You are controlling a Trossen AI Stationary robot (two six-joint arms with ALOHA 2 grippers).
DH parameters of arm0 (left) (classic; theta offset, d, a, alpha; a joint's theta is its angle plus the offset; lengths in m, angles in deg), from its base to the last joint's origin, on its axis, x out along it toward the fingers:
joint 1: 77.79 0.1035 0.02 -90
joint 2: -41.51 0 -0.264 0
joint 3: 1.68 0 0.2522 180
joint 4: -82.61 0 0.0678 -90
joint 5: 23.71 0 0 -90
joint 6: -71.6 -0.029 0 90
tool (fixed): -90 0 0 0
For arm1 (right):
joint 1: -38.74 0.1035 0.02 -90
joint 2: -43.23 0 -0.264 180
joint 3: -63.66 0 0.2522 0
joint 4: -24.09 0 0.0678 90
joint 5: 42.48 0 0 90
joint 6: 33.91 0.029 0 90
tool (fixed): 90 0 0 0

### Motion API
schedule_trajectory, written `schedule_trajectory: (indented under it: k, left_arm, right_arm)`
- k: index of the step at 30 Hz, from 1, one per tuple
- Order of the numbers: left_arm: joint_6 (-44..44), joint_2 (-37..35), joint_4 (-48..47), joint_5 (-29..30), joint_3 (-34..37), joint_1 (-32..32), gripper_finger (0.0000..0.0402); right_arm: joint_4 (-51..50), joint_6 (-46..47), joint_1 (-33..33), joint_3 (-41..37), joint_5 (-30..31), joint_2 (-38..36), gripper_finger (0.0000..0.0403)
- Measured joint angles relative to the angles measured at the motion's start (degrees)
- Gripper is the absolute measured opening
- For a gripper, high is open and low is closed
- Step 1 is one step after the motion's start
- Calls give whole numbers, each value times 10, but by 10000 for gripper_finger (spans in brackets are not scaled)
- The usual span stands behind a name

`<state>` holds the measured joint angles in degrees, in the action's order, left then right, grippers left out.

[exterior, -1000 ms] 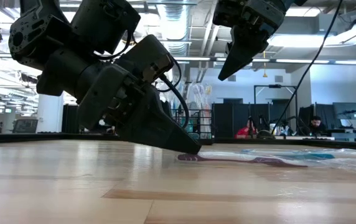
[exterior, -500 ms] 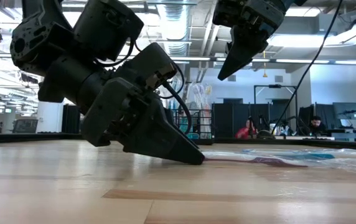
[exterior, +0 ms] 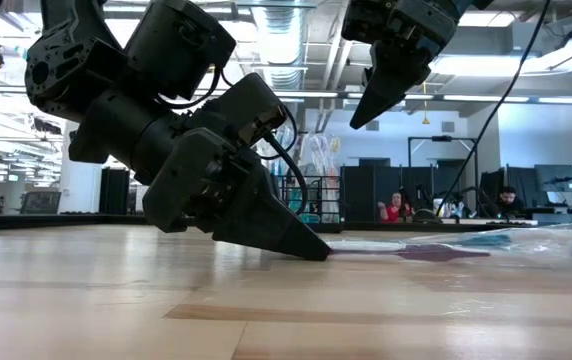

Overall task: Pick & Place toothbrushing station
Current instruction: Put the purple toothbrush into the mesh organizer

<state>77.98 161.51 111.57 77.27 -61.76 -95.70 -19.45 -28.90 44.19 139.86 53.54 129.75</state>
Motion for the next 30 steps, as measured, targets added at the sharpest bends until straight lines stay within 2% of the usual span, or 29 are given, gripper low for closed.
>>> schedule_trajectory:
  k: [9, 30]
  left_arm:
    - [-15, -73, -26, -31, 25, -2, 14]
    - [-46, -277, -13, 26, 119, -1, 14]
  right_arm:
    - [-2, 0, 0, 0, 0, 0, 123]
    - [-5, -5, 0, 0, 0, 0, 123]
